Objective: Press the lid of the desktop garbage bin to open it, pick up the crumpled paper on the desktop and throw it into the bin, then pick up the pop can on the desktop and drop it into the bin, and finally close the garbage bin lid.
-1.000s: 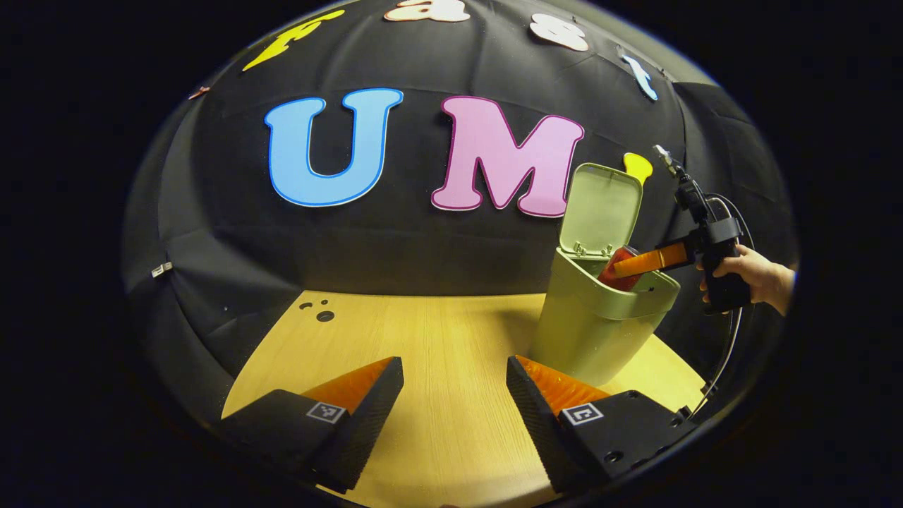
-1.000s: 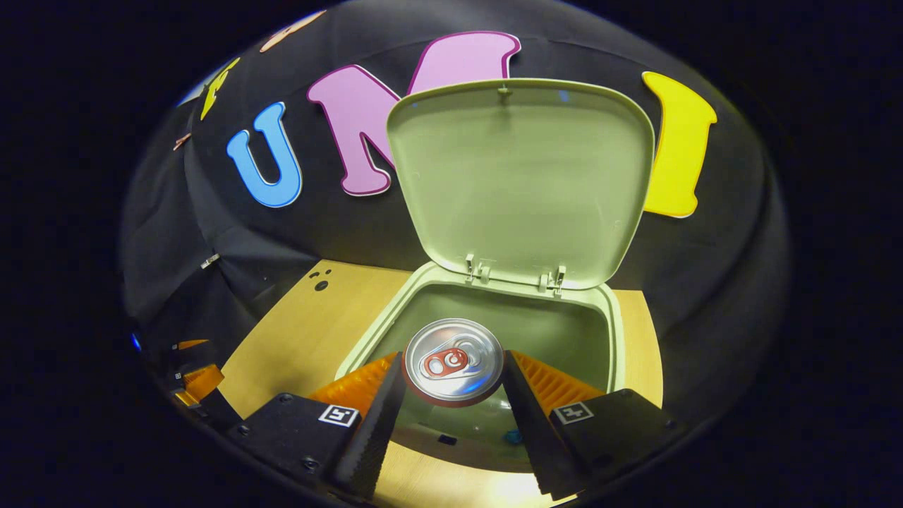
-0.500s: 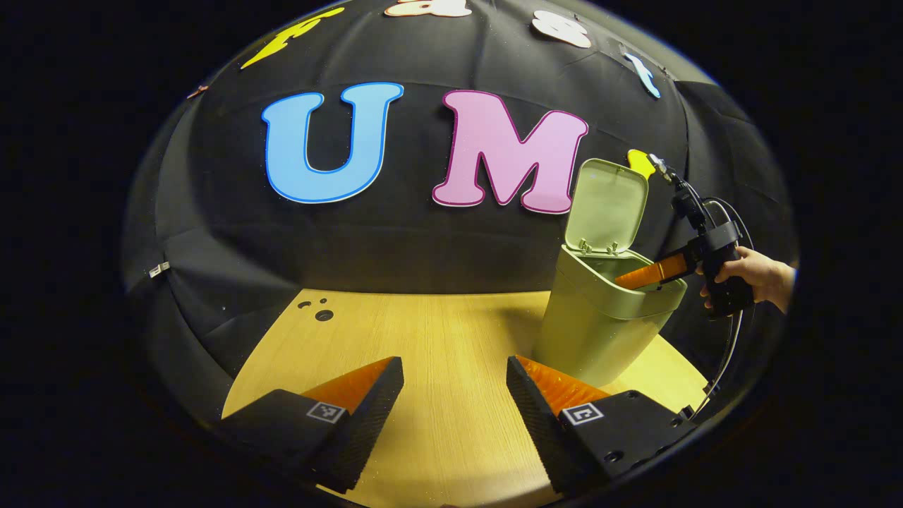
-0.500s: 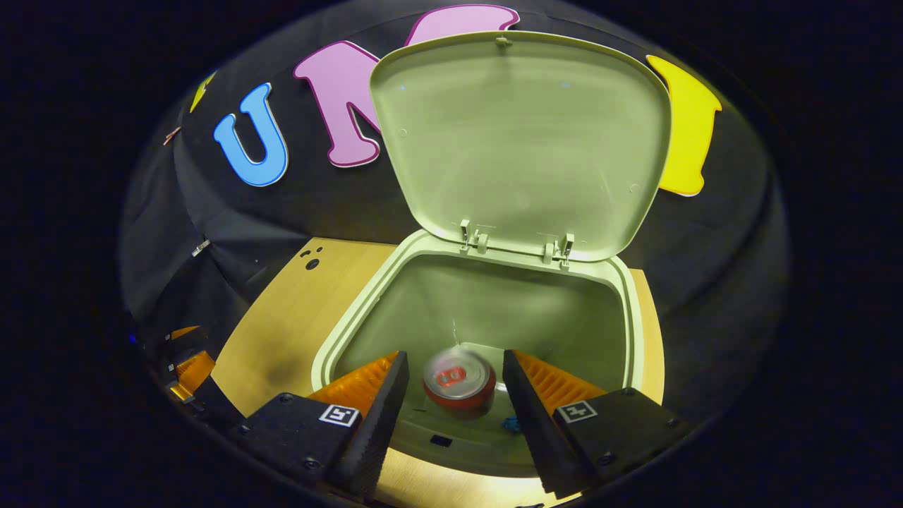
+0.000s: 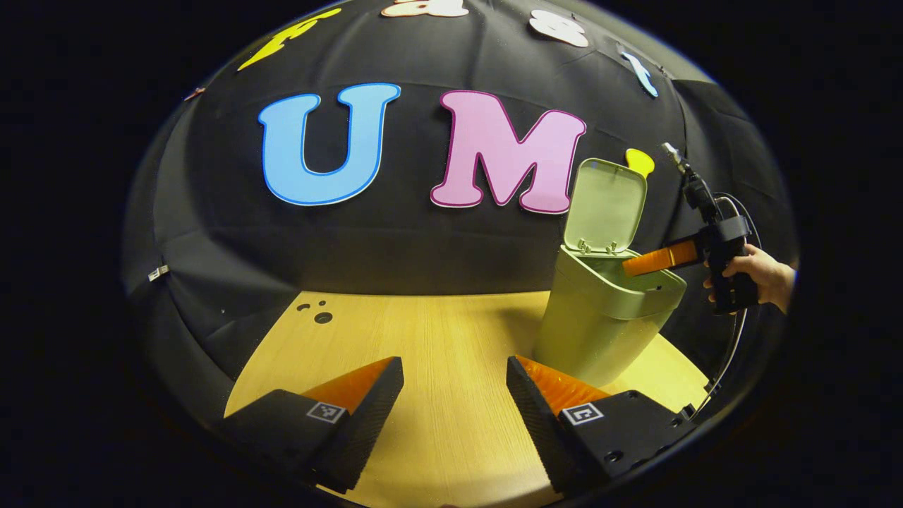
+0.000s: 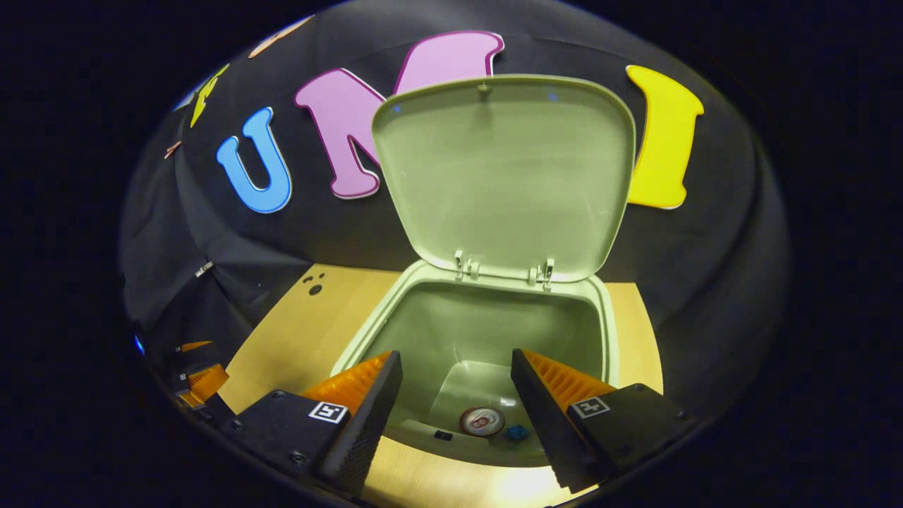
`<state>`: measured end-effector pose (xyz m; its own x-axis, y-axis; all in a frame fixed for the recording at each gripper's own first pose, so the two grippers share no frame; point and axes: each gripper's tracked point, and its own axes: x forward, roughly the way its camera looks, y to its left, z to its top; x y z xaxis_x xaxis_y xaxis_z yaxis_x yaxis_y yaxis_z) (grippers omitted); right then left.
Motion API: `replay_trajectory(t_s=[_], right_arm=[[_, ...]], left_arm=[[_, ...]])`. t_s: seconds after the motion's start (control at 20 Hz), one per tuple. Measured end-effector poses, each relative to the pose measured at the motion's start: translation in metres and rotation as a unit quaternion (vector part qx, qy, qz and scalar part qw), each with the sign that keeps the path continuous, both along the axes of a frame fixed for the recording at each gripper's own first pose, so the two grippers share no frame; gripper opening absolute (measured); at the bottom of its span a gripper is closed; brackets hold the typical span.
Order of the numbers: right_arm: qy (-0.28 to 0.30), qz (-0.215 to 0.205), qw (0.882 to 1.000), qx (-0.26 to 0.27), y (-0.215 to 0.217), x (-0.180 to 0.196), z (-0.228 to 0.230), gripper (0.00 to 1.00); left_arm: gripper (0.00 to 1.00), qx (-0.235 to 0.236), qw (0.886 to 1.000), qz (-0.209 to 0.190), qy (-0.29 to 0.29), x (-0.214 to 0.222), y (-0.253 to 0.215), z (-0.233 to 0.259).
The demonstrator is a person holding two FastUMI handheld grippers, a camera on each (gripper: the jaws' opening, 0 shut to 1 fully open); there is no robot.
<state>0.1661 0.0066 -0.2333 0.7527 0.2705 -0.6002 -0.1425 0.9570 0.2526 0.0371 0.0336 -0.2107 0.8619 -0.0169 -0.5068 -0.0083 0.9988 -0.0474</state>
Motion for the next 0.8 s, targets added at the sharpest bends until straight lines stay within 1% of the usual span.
replay_trajectory(t_s=[0.15,0.35,0.45,0.65,0.8], right_arm=[[-0.075,-0.022,0.997,0.003,-0.010,0.009,0.041,0.99],[-0.155,-0.045,0.987,0.006,-0.023,0.020,0.093,0.98],[-0.181,-0.052,0.982,0.003,-0.028,0.026,0.114,0.98],[-0.217,-0.051,0.975,0.000,-0.025,0.040,0.146,0.98],[-0.254,-0.059,0.965,0.008,-0.022,0.052,0.172,0.98]], left_arm=[[0.96,0.001,1.000,-0.004,-0.001,-0.004,-0.003,0.002],[0.95,-0.001,1.000,-0.008,-0.001,-0.011,-0.007,0.005],[0.95,-0.001,1.000,-0.008,0.000,-0.014,-0.008,0.003],[0.95,-0.004,1.000,0.000,0.000,-0.020,-0.006,0.004],[0.95,-0.002,1.000,0.006,0.000,-0.024,-0.003,0.003]])
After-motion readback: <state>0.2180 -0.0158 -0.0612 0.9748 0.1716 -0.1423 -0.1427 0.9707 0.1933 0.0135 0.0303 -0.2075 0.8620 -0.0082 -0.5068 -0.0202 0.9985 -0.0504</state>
